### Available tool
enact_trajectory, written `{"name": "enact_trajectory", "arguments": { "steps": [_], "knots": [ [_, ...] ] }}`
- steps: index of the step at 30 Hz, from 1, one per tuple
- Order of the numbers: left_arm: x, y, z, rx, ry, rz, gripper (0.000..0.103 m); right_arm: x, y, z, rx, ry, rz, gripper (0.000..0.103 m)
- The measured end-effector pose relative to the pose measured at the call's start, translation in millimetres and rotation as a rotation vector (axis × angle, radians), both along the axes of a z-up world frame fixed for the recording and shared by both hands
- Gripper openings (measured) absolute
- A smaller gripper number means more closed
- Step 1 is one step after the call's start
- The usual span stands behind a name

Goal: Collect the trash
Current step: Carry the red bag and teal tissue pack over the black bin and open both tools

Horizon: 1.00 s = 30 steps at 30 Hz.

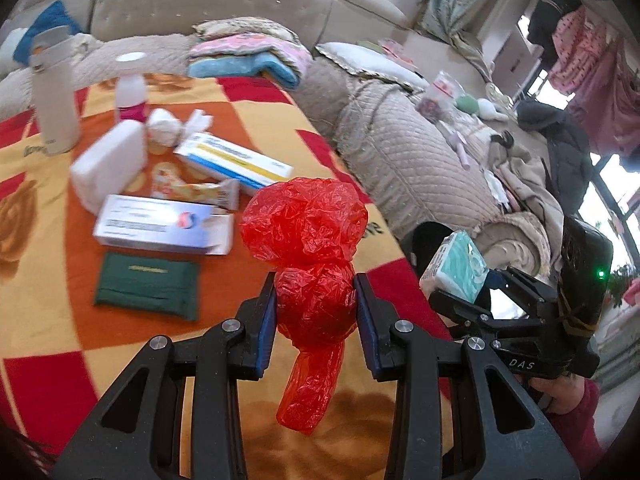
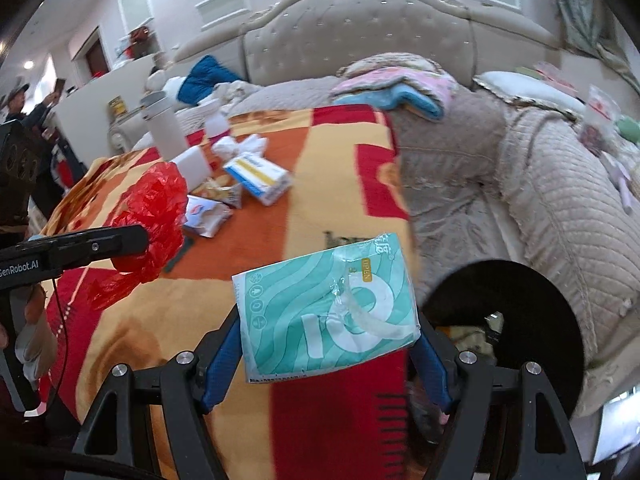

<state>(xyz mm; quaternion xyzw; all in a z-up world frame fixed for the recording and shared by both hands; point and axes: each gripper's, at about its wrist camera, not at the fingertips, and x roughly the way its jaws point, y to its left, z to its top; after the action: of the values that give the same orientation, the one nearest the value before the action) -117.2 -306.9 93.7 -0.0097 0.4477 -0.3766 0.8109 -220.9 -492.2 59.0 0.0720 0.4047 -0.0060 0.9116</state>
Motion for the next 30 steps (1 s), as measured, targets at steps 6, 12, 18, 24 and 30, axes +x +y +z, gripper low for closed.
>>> {"name": "enact_trajectory", "arguments": {
  "steps": [6,12,18,24,30],
  "knots": [
    [-9.8,-47.0,-2.8,-0.002,0.022,-0.085,0.034,-20.0,-35.5,-2.4,-0.014,0.011,-0.094,0.074],
    [-23.3,-97.9,-5.8,0.0,0.027,-0.179,0.034,-36.7,-71.1,-9.4,-0.013,0.029,-0.183,0.074],
    [-29.6,-136.8,-14.6,-0.006,0.06,-0.235,0.034,-46.4,-101.6,-22.1,0.005,0.059,-0.256,0.074],
    [-31.8,-159.3,-20.3,-0.016,0.072,-0.261,0.034,-49.7,-118.0,-29.8,0.028,0.064,-0.295,0.075],
    [-30.9,-167.7,-22.1,-0.041,0.078,-0.266,0.036,-48.5,-126.9,-34.8,0.026,0.079,-0.329,0.078]
  ]
}}
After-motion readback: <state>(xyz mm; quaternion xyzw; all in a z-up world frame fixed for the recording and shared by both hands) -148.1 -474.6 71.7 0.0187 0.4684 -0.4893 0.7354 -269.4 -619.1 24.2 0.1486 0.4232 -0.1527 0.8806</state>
